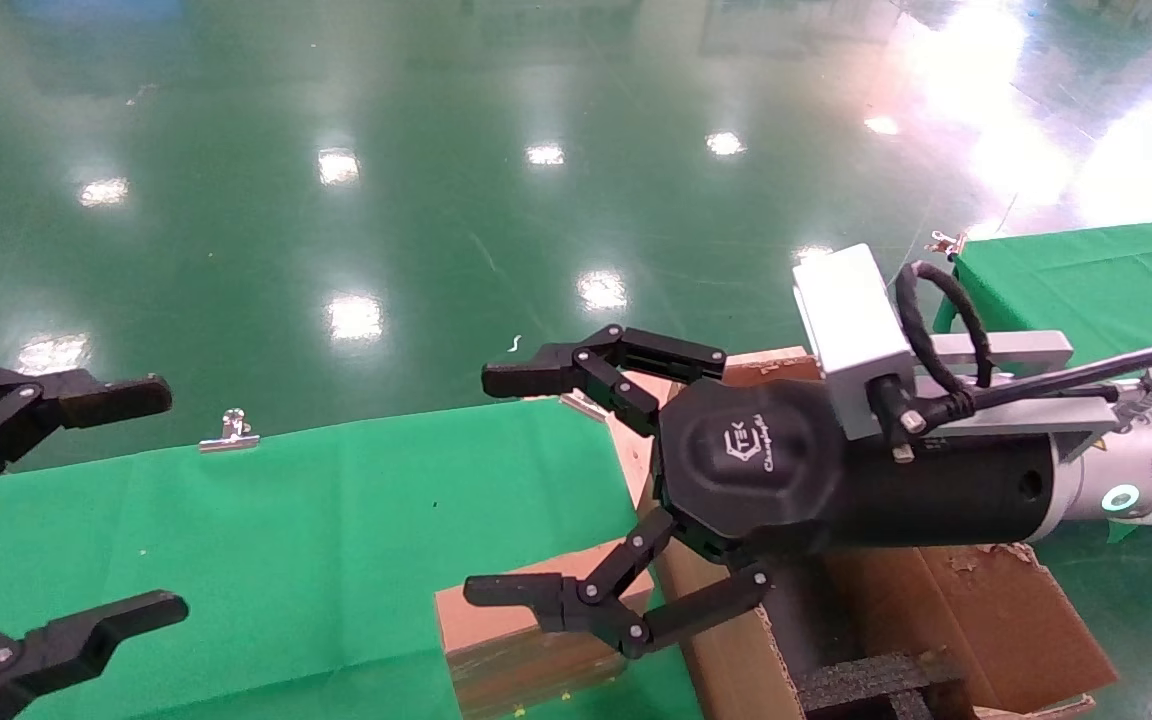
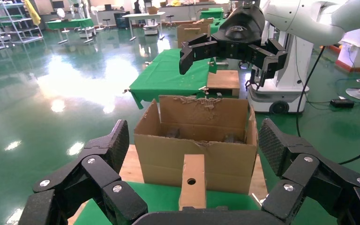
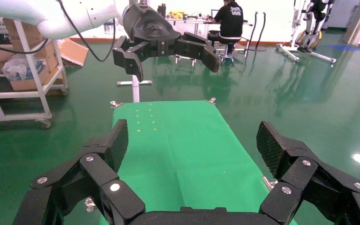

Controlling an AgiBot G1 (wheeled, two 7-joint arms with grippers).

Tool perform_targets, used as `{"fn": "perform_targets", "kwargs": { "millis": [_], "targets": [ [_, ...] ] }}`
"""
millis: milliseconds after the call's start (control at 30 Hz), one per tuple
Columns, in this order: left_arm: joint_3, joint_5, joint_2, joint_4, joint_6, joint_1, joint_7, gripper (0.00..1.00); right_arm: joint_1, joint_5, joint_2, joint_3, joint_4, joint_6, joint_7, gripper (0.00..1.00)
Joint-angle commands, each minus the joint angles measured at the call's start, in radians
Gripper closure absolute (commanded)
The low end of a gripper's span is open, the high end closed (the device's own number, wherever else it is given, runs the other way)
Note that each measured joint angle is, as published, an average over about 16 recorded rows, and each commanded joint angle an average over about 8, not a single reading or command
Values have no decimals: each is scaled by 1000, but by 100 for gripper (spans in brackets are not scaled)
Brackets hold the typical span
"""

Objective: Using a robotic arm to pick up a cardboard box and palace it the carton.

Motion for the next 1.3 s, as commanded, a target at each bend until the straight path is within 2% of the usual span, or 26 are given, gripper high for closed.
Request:
{"fn": "perform_targets", "kwargs": {
  "millis": [33,400,433,667,700,967,1300],
  "targets": [
    [0,0,0,0,0,0,0,0,0,0,0,0,0,0,0,0],
    [0,0,0,0,0,0,0,0,0,0,0,0,0,0,0,0],
    [0,0,0,0,0,0,0,6,0,0,0,0,0,0,0,0],
    [0,0,0,0,0,0,0,93,0,0,0,1,0,-1,-1,0],
    [0,0,0,0,0,0,0,99,0,0,0,1,0,-1,-1,0],
    [0,0,0,0,0,0,0,100,4,-38,2,-16,-2,0,0,0],
    [0,0,0,0,0,0,0,100,101,-316,-45,-144,-34,-8,15,0]
  ]
}}
